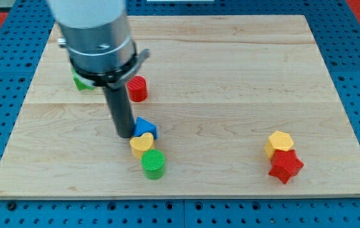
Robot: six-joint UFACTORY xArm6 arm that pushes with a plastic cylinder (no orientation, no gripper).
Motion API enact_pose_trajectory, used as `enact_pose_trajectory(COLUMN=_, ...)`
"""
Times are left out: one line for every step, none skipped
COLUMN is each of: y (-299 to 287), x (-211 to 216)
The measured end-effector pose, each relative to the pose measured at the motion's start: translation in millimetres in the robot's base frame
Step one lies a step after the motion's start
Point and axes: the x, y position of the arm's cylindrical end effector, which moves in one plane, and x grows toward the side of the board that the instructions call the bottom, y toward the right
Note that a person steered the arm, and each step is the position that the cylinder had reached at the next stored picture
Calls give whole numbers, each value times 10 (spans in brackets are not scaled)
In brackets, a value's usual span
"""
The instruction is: Place the red circle at left side of the blue triangle
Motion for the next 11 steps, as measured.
enact_pose_trajectory(y=87, x=-312)
enact_pose_trajectory(y=531, x=-841)
enact_pose_trajectory(y=192, x=-1428)
enact_pose_trajectory(y=-224, x=-1202)
enact_pose_trajectory(y=-36, x=-776)
enact_pose_trajectory(y=31, x=-839)
enact_pose_trajectory(y=509, x=-1142)
enact_pose_trajectory(y=661, x=-817)
enact_pose_trajectory(y=457, x=-696)
enact_pose_trajectory(y=208, x=-694)
enact_pose_trajectory(y=-34, x=-787)
